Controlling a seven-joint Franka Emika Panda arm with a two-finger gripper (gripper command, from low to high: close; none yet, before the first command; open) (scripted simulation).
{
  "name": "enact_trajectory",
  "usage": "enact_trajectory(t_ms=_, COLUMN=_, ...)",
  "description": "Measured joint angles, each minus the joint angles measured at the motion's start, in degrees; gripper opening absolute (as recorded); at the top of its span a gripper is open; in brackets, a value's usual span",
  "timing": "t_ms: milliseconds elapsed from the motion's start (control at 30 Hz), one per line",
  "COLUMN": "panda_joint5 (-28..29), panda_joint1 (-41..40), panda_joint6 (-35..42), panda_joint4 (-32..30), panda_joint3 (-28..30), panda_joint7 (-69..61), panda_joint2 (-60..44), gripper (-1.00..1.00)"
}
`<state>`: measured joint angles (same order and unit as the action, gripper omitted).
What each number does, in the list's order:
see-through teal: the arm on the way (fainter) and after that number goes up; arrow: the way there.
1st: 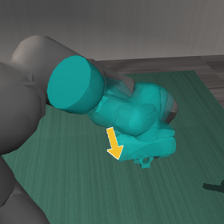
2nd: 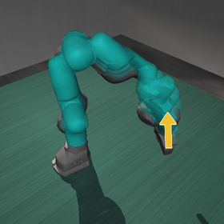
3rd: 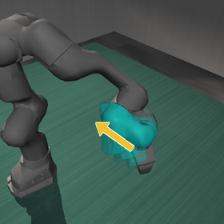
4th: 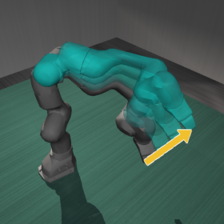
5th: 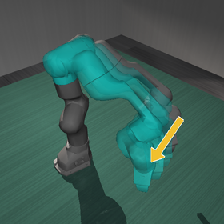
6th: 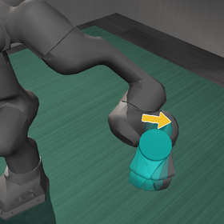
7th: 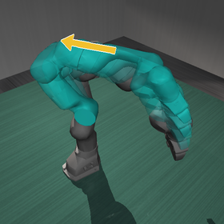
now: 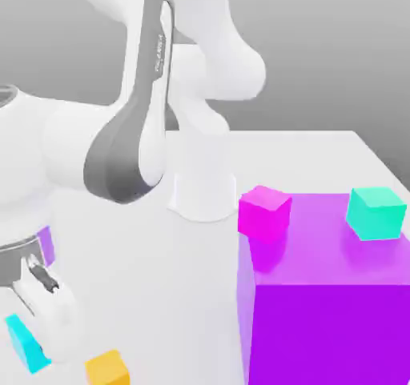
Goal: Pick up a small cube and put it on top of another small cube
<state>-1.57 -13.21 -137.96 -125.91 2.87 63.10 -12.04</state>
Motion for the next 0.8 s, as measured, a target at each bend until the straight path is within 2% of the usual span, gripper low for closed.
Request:
enact_trajectory(t_ms=167, panda_joint5=0.8, panda_joint1=5.4, panda_joint6=7.2, panda_joint4=-3.2, panda_joint3=-3.9, panda_joint7=-9.1, panda_joint2=10.4, gripper=-1.00)
enact_trajectory(t_ms=533, panda_joint5=-1.0, panda_joint1=16.6, panda_joint6=22.7, panda_joint4=-10.4, panda_joint3=-8.2, panda_joint7=-31.7, panda_joint2=33.1, gripper=-1.00)
enact_trajectory(t_ms=667, panda_joint5=-1.3, panda_joint1=17.4, panda_joint6=16.1, panda_joint4=-15.9, panda_joint3=-8.9, panda_joint7=-33.5, panda_joint2=32.1, gripper=-1.00)
enact_trajectory(t_ms=700, panda_joint5=-1.3, panda_joint1=17.4, panda_joint6=14.7, panda_joint4=-16.9, panda_joint3=-9.1, panda_joint7=-33.6, panda_joint2=31.6, gripper=1.00)
enact_trajectory(t_ms=800, panda_joint5=-1.3, panda_joint1=17.4, panda_joint6=14.7, panda_joint4=-16.9, panda_joint3=-9.1, panda_joint7=-33.6, panda_joint2=31.6, gripper=1.00)
